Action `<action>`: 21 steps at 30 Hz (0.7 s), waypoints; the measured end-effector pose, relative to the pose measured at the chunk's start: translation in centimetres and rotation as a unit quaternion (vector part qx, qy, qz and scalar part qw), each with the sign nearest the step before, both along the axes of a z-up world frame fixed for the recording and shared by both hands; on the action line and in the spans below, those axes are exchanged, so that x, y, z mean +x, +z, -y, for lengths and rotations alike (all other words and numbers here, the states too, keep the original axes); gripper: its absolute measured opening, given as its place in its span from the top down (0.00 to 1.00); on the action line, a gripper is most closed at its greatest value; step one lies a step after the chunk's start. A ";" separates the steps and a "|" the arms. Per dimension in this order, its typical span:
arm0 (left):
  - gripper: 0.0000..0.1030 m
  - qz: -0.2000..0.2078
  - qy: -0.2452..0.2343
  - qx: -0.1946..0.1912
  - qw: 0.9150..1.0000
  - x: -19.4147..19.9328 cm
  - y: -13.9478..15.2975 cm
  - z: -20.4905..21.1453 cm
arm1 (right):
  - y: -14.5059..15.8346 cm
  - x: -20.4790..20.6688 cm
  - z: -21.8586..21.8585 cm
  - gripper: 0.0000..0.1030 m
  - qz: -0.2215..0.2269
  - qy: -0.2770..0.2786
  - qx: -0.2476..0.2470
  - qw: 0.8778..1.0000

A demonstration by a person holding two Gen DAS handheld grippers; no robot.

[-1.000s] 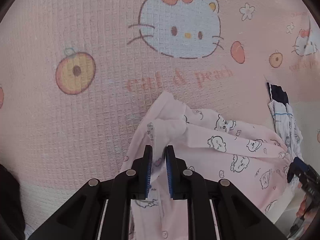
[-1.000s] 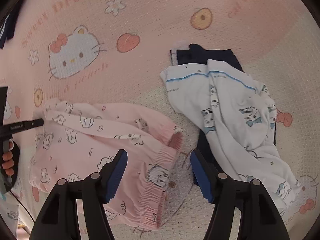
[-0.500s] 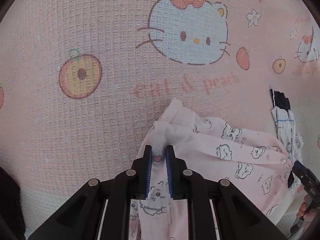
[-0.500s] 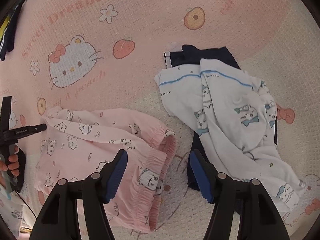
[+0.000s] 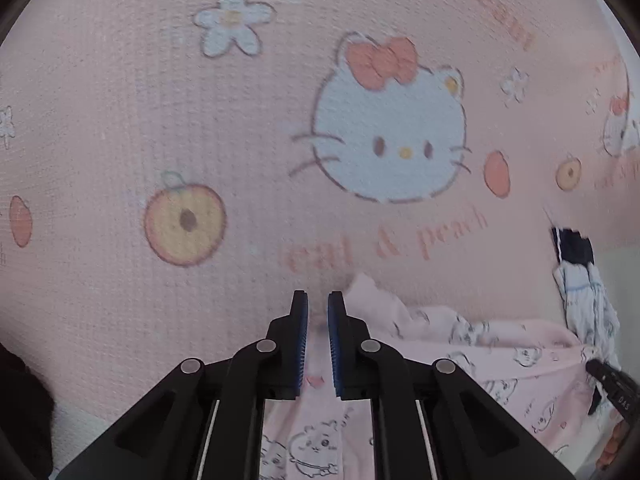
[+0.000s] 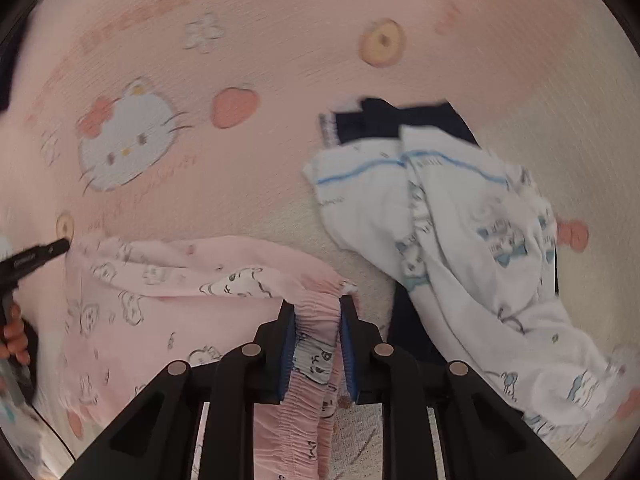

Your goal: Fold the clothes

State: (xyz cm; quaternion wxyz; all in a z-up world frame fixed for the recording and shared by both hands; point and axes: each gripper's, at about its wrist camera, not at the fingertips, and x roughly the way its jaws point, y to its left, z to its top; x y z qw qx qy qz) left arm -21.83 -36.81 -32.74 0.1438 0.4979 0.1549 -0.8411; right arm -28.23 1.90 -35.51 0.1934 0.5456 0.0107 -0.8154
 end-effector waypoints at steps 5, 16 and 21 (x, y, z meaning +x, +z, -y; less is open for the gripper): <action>0.94 0.008 -0.016 0.022 1.000 0.2 0.4 0.4 | -1.4 -0.8 -0.7 0.82 0.033 -0.009 -0.004 0.999; 0.93 0.079 -0.207 -0.025 0.975 -0.7 0.4 -10.0 | 2.2 0.2 -1.1 0.33 0.022 -0.028 -0.033 0.999; 0.92 0.088 -0.175 0.090 0.977 -0.3 -0.4 -10.7 | 0.8 0.0 -1.7 0.33 0.115 -0.100 -0.179 0.972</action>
